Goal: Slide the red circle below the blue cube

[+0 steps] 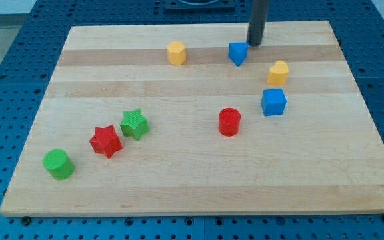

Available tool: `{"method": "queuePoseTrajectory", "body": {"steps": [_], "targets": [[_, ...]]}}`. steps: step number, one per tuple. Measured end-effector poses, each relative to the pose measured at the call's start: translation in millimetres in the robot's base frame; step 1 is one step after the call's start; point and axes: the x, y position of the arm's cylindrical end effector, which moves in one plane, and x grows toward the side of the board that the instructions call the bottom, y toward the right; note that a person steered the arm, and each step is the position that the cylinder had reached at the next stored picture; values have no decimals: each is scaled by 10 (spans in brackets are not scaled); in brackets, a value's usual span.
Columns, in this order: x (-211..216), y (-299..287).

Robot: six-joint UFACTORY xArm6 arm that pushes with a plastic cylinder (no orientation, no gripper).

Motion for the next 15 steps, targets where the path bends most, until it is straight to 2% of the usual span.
{"method": "queuePoseTrajectory", "body": {"steps": [2,3,5,6,8,10,13,15], "targets": [[-3,-1250],[-3,-1639],[36,-2065],[39,-2069],[73,-1457],[108,-1398],[56,-1836],[56,-1328]]}}
